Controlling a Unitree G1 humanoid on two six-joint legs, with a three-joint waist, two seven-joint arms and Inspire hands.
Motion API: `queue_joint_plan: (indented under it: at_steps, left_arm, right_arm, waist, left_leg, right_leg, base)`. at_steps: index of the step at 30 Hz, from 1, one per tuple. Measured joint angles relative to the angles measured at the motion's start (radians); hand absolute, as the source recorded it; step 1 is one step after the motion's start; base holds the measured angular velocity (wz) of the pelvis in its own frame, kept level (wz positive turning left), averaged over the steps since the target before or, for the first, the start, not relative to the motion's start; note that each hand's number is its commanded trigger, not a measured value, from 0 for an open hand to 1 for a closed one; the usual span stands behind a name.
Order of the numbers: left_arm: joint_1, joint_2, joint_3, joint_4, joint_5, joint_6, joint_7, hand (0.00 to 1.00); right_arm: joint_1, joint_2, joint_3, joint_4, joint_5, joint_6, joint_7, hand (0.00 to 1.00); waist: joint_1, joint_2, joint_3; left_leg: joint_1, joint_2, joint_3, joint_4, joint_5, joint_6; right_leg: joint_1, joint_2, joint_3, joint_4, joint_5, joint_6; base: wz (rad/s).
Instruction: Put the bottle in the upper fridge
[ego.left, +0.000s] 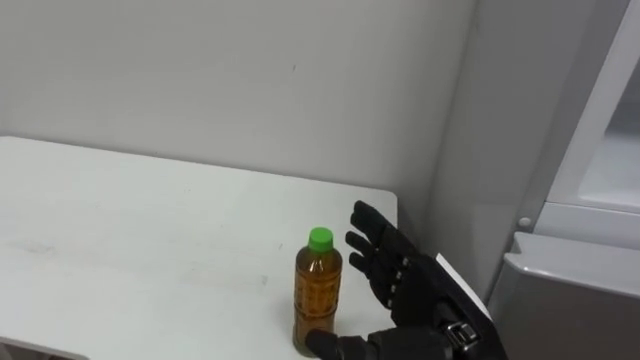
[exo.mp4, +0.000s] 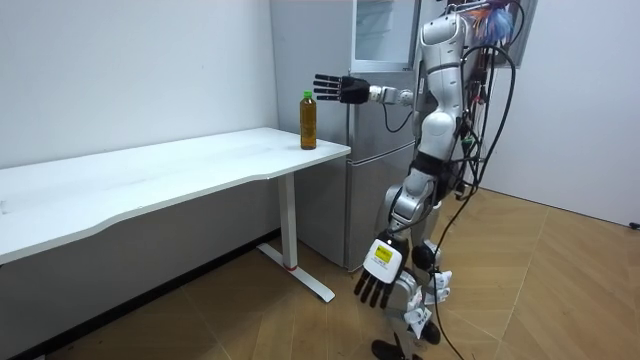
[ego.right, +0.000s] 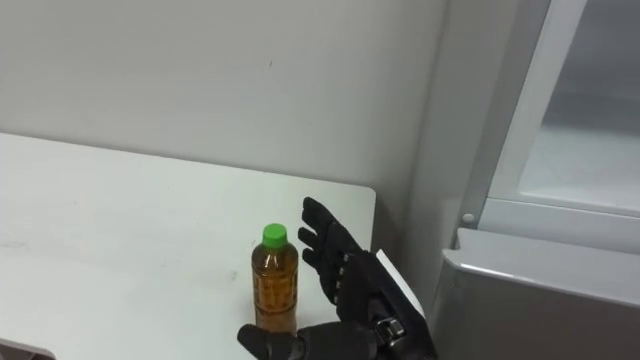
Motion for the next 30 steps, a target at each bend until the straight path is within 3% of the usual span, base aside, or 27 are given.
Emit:
queue_joint_plan:
  at_steps: [7,20,30]
  left_arm:
    - [-0.001,-0.002,0.000,0.000,0.000,0.001,0.003,0.00]
    - [0.004,-0.007,-0.004,0.001,-0.001,0.015,0.022,0.00]
    - [0.019,-0.007,-0.026,-0.006,0.001,0.022,0.029,0.00]
  right_arm:
    - [-0.052,0.014,0.006,0.029,0.000,-0.008,-0.041,0.00]
    - [-0.065,0.021,0.008,0.145,0.097,-0.010,-0.154,0.00]
    - [-0.096,0.019,0.008,0.242,0.110,-0.010,-0.275,0.00]
  waist:
    - [0.001,0.011,0.0006]
    - [0.016,0.008,-0.0014]
    - [0.024,0.003,-0.0050]
  left_leg:
    - [0.005,0.000,-0.003,-0.002,0.000,0.000]
    - [0.018,-0.001,-0.025,-0.012,0.000,0.001]
    - [0.007,-0.017,-0.038,-0.010,0.004,0.007]
  right_leg:
    - [0.000,0.000,0.000,0.003,0.000,0.000]
    - [0.018,-0.006,-0.016,0.007,0.000,0.001]
    - [0.018,-0.015,-0.037,0.005,-0.005,0.009]
  base:
    - [0.00]
    - [0.04]
    - [0.06]
